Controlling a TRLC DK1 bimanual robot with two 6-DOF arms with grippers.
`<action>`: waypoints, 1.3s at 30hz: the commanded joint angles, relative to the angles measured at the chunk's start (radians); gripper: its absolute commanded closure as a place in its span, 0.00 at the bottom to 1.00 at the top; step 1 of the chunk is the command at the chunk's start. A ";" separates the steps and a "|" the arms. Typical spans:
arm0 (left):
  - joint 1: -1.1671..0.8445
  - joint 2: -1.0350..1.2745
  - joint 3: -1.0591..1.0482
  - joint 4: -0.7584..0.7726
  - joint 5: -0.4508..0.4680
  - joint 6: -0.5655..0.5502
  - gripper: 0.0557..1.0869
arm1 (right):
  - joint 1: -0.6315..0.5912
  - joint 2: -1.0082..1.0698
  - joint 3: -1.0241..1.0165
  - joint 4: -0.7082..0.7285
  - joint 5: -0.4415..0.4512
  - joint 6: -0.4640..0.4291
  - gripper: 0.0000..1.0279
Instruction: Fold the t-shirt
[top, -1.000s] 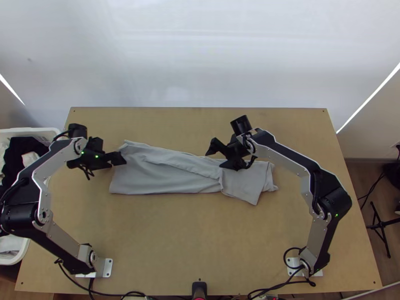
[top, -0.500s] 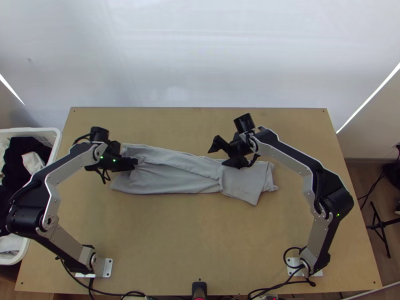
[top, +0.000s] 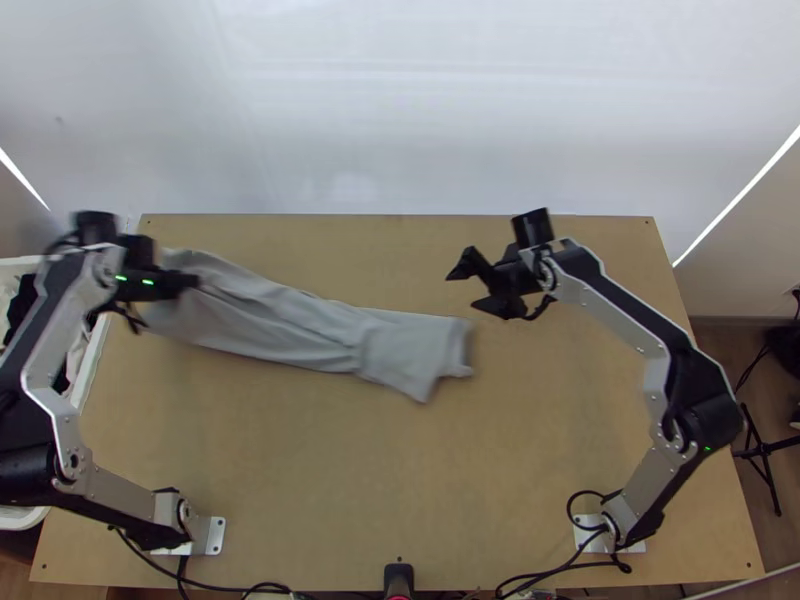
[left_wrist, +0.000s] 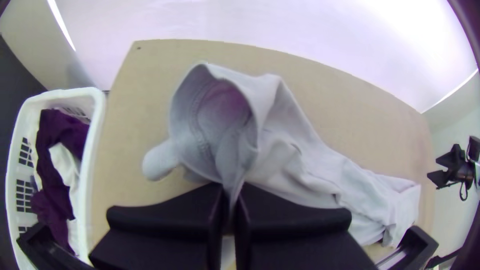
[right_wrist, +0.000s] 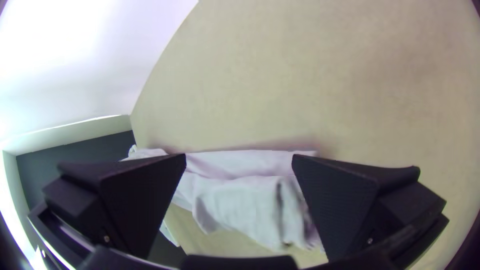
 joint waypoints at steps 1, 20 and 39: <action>0.175 0.049 0.208 -0.174 -0.008 0.086 0.96 | -0.072 -0.089 -0.061 -0.003 0.000 -0.022 0.04; -0.931 0.163 0.376 -0.476 -0.023 -0.372 0.97 | -0.129 -0.257 -0.194 -0.023 -0.002 -0.033 0.04; -0.994 0.495 0.636 -0.336 -0.063 -0.421 0.96 | -0.141 -0.369 -0.270 -0.024 -0.002 -0.027 0.04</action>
